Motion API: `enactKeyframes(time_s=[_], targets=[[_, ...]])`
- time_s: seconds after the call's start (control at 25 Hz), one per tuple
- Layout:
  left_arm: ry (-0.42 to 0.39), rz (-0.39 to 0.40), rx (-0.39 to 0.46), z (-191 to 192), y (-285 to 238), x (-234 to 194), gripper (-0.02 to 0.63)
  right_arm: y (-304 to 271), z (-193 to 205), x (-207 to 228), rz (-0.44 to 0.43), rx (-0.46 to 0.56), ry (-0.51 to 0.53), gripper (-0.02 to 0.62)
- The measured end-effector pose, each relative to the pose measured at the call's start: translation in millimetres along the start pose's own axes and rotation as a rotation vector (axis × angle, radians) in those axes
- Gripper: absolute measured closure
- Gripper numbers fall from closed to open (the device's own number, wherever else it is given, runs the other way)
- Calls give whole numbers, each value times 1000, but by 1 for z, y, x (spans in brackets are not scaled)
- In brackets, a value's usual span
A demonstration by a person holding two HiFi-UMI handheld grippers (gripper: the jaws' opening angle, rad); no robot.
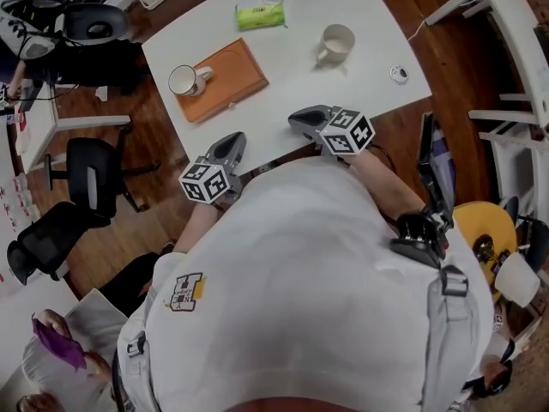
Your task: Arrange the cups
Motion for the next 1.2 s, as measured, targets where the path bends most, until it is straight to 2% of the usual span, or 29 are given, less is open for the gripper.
enactKeyframes(time_s=[0.36,0.44,0.52,0.6,0.72,0.76,0.84,0.96,1.04,1.12,1.2], targets=[[-24,15,-33,-3,-10,6,606,7,0,8,9,12,-12,595],[-59,26,-51,-7,-17,11,606,11,0,11,15,16,-15,595],[-160,48,-89,-13,-32,22,606,17,0,18,25,20,-19,595],[-329,77,-136,-25,-56,38,606,25,1,26,40,21,-18,595],[-625,116,-202,-53,-108,65,606,43,5,47,77,23,-11,595],[-703,124,-227,-62,-128,73,605,51,7,56,93,25,-11,595],[-826,124,-279,-76,-168,82,553,68,12,75,131,34,-13,595],[-950,102,-375,-82,-217,83,496,91,19,101,182,43,7,595],[-986,97,-463,-73,-242,80,428,104,22,117,201,39,45,595],[-993,91,-543,-62,-259,75,364,116,21,131,201,32,83,554],[-1011,79,-581,-60,-272,73,299,126,19,143,200,12,124,489]])
Point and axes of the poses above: the fingertips, and each gripper's own axes: y backward along the fingers, x to its right, z out of its underside, the point moved 2 cm from there along y, backward along the fingers, and after that the axes turned 8 degrees about z, right-handed, at the moved point
